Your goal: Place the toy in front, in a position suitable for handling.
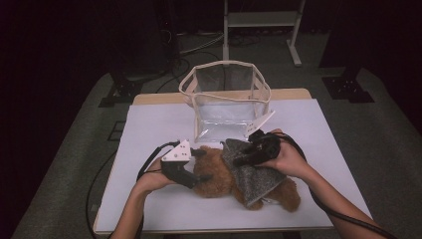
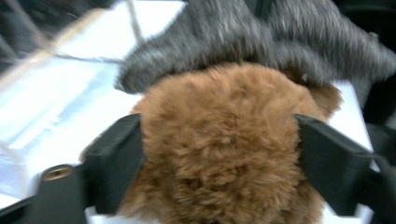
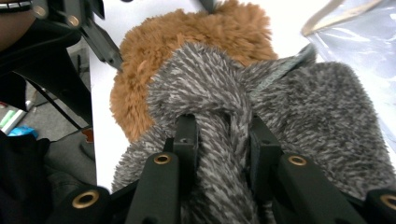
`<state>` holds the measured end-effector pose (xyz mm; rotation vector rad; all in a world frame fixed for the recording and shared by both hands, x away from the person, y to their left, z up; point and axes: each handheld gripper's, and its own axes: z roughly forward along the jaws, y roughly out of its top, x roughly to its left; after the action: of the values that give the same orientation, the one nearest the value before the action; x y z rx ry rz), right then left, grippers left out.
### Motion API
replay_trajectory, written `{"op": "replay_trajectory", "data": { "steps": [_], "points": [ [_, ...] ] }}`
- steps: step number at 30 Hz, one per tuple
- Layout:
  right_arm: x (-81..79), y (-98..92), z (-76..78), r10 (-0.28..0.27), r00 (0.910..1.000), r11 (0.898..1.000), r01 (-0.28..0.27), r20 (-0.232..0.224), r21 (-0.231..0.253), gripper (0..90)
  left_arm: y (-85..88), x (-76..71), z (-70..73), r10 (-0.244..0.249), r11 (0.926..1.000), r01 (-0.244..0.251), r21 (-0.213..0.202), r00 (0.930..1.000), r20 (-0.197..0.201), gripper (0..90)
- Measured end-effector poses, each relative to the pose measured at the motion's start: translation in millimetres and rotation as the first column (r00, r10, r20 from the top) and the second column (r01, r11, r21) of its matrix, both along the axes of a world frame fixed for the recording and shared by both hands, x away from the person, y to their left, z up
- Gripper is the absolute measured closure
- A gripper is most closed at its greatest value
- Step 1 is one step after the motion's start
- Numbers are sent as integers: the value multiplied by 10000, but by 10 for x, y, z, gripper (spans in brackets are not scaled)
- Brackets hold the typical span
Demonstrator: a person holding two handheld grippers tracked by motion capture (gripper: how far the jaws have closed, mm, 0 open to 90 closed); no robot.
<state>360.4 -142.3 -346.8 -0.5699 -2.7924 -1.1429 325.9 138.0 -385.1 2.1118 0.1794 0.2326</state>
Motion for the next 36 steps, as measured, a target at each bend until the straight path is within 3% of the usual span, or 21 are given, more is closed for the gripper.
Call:
{"op": "replay_trajectory", "data": {
  "steps": [2, 5, 8, 10, 14, 16, 17, 20, 25, 29, 32, 34, 36],
  "points": [
    [16, 17, 48, -14, 9996, 9999, 17, 282, -107, 693, -15, -14, -17, -62, 9998, 63, 210, 10000, -61, 273],
    [61, 185, 86, 114, 9960, 9995, -87, 888, -301, 685, -29, -54, -15, -308, 9978, 303, 593, 9995, 73, 269],
    [93, 279, 17, 245, 9962, 9981, -196, 835, -584, 685, -52, -80, -22, -390, 9943, 352, 1011, 9986, 356, 197],
    [62, 212, -32, 173, 9969, 9986, -133, 765, -521, 686, -36, -64, 8, -363, 9960, 321, 839, 9982, 482, 189],
    [-95, -83, -44, -148, 9980, 9997, 160, 613, -203, 686, -7, -22, -10, -22, 9974, 3, 716, 9997, 256, 126],
    [-129, -173, -22, -361, 9976, 9992, 370, 587, -149, 685, 6, -12, -30, -209, 9980, 209, 594, 9998, -17, 167],
    [-137, -197, 0, -424, 9972, 9989, 434, 619, -164, 686, 9, -16, -34, -300, 9978, 298, 597, 9995, 38, 233],
    [-126, -100, 64, -314, 9959, 9992, 332, 849, -202, 689, -6, -42, -21, -416, 9965, 397, 732, 9988, 245, 313],
    [42, 301, 97, 138, 9957, 9997, -155, 914, 172, 686, -40, -87, -11, -617, 9941, 576, 920, 9972, 422, 343],
    [281, 536, 13, 2, 9998, 9996, -8, 213, 299, 687, -39, -100, -12, -942, 9897, 909, 1110, 9952, 251, 343],
    [382, 602, -58, -29, 9995, 9993, 41, -302, 373, 691, -30, -118, -11, -1088, 9859, 1032, 1314, 9934, 366, 339],
    [382, 575, -96, -29, 9990, 9998, 37, -438, 183, 694, -22, -122, -11, -1155, 9854, 1085, 1312, 9922, 466, 331],
    [354, 494, -92, -41, 9996, 10000, 40, -266, -41, 696, -16, -119, -8, -1141, 9855, 1062, 1322, 9920, 538, 322]
  ]
}}
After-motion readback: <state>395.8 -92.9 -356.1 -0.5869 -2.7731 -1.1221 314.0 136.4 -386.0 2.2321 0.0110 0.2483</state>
